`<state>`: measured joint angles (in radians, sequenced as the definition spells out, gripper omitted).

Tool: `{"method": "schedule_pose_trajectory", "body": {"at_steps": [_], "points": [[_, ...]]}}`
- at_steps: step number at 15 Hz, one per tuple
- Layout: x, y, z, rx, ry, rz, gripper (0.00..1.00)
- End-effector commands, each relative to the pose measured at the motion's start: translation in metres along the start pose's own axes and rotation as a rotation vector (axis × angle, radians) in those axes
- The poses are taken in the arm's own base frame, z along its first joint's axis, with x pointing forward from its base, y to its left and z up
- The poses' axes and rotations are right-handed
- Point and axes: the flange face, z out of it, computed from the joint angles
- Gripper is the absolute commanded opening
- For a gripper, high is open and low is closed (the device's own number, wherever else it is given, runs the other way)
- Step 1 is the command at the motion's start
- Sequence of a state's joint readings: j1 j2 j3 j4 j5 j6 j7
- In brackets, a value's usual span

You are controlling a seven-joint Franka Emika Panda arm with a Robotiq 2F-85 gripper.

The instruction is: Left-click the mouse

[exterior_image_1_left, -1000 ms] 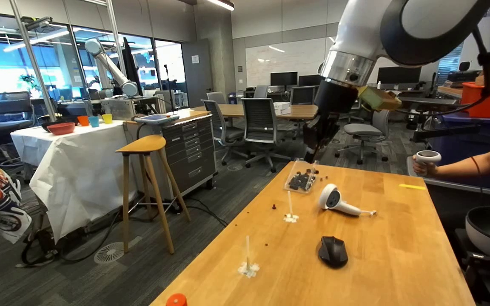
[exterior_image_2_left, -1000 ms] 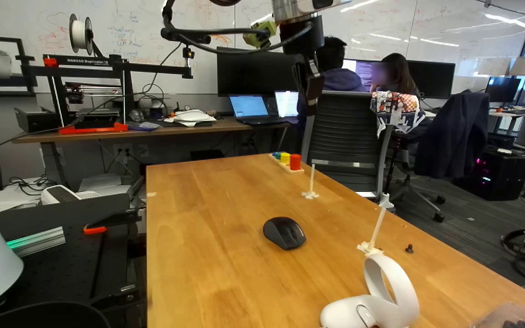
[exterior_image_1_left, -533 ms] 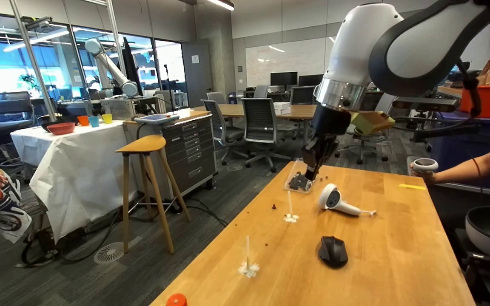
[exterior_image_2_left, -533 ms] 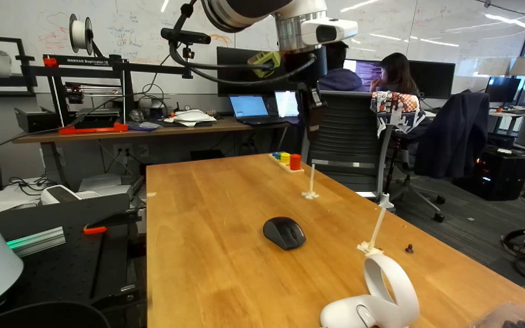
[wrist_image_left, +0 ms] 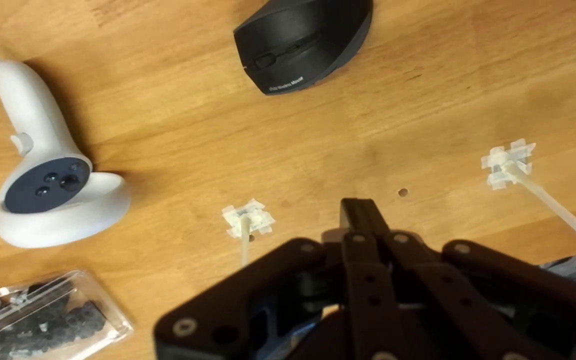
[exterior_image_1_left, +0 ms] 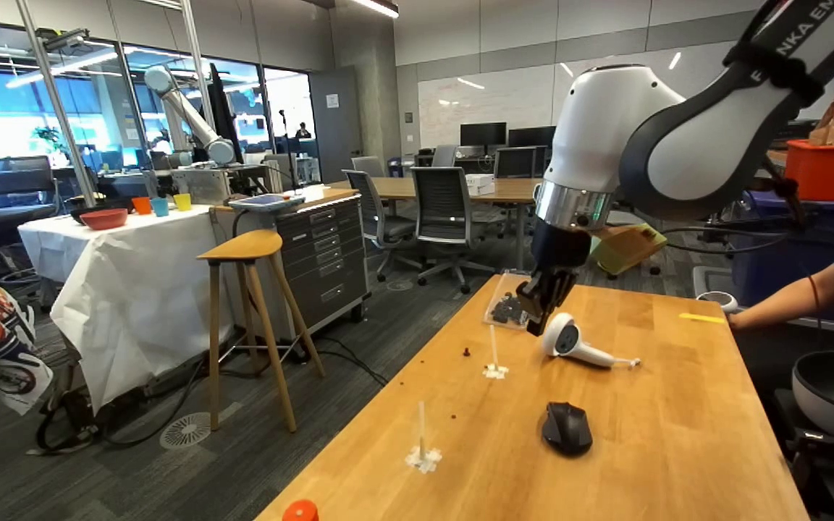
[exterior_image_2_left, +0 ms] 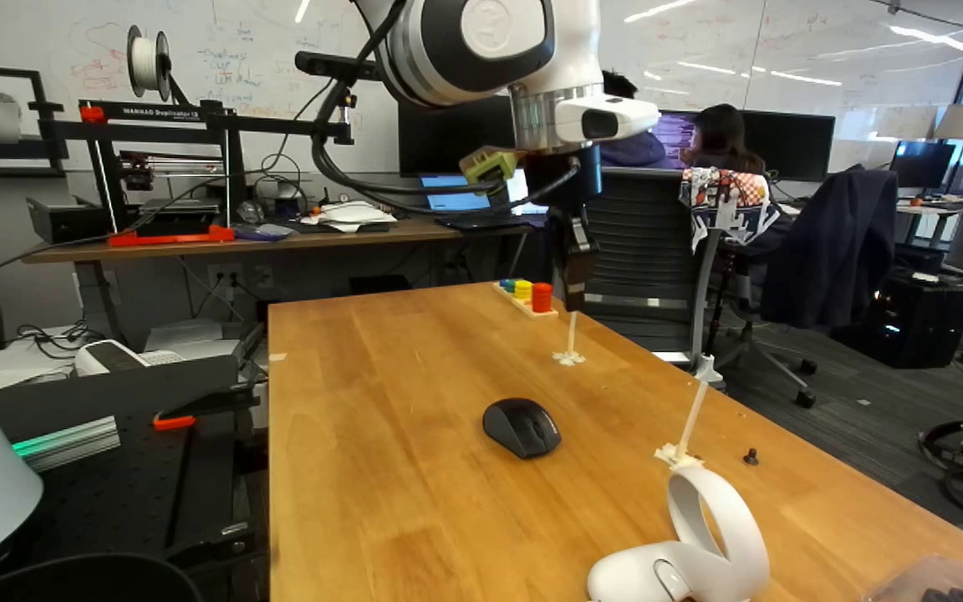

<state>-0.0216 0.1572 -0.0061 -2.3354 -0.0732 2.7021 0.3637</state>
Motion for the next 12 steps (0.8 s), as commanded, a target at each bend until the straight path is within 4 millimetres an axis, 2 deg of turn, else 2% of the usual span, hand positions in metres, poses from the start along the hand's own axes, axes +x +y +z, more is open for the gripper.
{"method": "schedule_pose_trajectory", "body": {"at_steps": [1, 12], "points": [[0.002, 0.001, 0.023, -0.032, 0.006, 0.02, 0.01], [-0.005, -0.008, 0.087, -0.086, -0.034, 0.04, 0.01]]}}
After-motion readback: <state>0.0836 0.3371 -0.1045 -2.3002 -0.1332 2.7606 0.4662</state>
